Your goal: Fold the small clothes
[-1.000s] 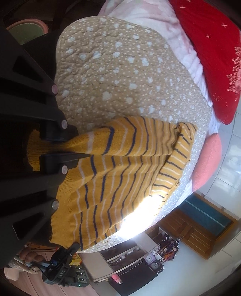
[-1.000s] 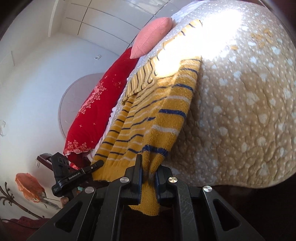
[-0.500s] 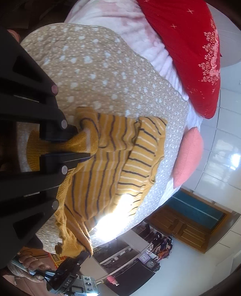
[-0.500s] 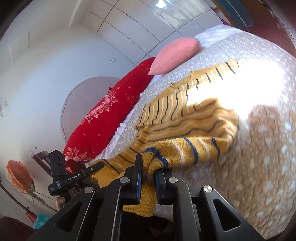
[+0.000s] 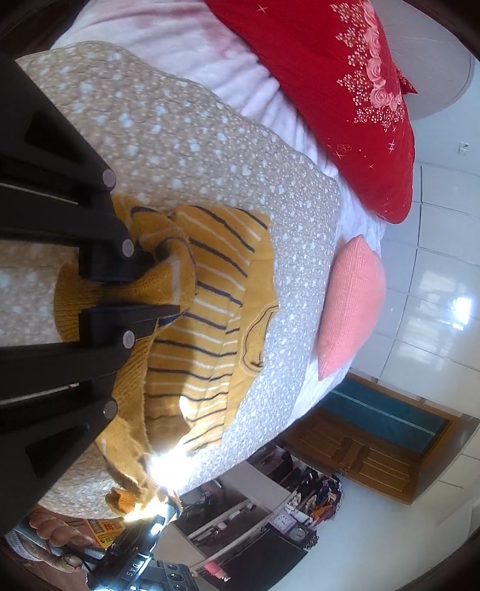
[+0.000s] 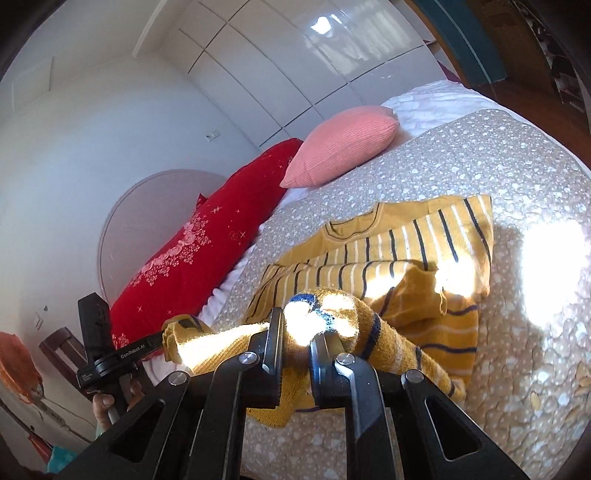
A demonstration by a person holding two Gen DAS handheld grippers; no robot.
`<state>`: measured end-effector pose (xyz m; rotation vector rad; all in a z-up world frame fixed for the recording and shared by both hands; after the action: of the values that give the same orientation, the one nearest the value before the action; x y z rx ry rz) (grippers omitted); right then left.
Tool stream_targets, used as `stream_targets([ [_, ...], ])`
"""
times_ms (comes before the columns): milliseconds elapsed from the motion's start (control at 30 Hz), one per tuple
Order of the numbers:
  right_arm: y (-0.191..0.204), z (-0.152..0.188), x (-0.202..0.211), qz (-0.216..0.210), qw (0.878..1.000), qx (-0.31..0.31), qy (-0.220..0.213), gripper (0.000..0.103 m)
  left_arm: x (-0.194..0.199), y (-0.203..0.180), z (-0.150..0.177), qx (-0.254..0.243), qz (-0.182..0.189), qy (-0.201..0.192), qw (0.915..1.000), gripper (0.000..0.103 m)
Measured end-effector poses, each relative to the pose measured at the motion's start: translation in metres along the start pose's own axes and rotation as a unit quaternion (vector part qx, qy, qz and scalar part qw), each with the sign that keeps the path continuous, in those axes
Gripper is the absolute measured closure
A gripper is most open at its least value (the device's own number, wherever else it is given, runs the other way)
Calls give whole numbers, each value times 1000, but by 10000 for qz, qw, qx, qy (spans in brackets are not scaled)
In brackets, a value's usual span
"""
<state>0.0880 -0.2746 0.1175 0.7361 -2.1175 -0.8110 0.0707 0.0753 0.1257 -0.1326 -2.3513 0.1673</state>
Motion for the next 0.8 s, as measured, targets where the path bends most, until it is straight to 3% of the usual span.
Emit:
stream_targets([
  [433, -45, -62, -82, 605, 9975, -345, 135, 90, -92, 13, -49, 184, -249, 517, 9982, 94],
  [633, -81, -89, -121, 638, 9935, -893, 301, 87, -141, 40, -60, 868, -94, 886, 9922, 91],
  [733, -101, -98, -137, 534, 9895, -1285, 386, 78, -161, 51, -63, 1077, 91, 1067, 9884, 91],
  [800, -111, -104, -148, 493, 9875, -1433, 435, 60, -167, 56, -67, 1176, 357, 1091, 9864, 83],
])
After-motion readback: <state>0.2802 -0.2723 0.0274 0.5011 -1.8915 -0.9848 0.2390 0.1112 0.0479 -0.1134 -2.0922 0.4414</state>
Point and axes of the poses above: each gripper's, at about its wrist camera, not at the fingertips, and x roughly against the way its jaws point, y to its left, z to its underside, the point moved 1 cm from there along -x, roughly the way its jaws point, and after that the axes turned 9 degrees about -x, right-handed, at the moved point
